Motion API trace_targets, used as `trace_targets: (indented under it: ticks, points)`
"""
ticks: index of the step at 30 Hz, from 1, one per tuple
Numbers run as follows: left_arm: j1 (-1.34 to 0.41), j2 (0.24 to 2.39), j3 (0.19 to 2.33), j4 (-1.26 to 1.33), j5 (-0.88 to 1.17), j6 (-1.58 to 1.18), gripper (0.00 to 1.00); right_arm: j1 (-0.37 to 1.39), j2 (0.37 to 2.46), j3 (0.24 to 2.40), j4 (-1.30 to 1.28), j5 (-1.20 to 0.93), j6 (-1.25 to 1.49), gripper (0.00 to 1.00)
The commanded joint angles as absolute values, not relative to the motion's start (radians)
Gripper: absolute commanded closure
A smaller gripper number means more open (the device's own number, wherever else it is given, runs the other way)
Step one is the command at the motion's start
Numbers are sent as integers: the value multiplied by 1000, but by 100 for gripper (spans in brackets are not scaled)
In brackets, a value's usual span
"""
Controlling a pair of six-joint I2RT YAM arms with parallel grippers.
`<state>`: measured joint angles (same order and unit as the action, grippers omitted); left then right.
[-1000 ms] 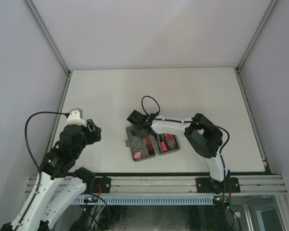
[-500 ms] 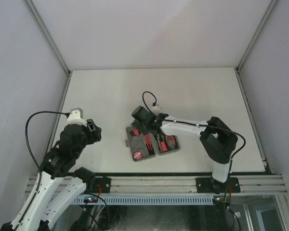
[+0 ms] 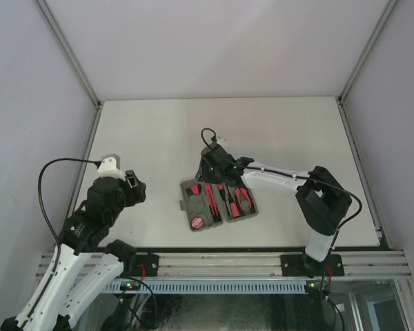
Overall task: Sort the tools into containers
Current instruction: Place the wrench in the storage box, then close the storage box at the center of the board.
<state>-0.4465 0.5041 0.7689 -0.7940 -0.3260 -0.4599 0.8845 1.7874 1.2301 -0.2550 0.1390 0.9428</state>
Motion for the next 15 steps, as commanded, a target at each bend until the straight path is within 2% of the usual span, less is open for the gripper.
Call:
trace_targets:
  ticks: [1,11,15]
  points:
    - [-445,520,781,-755,-301,-453,38,890,1676,1179,-252,144,718,59]
    - [-445,600,756,-662,-78,-512,38,833,1390,905,-296,179,634,54]
    - [-445,626,664,-574,3,-571,38,787,1250,780,-275,145,656,46]
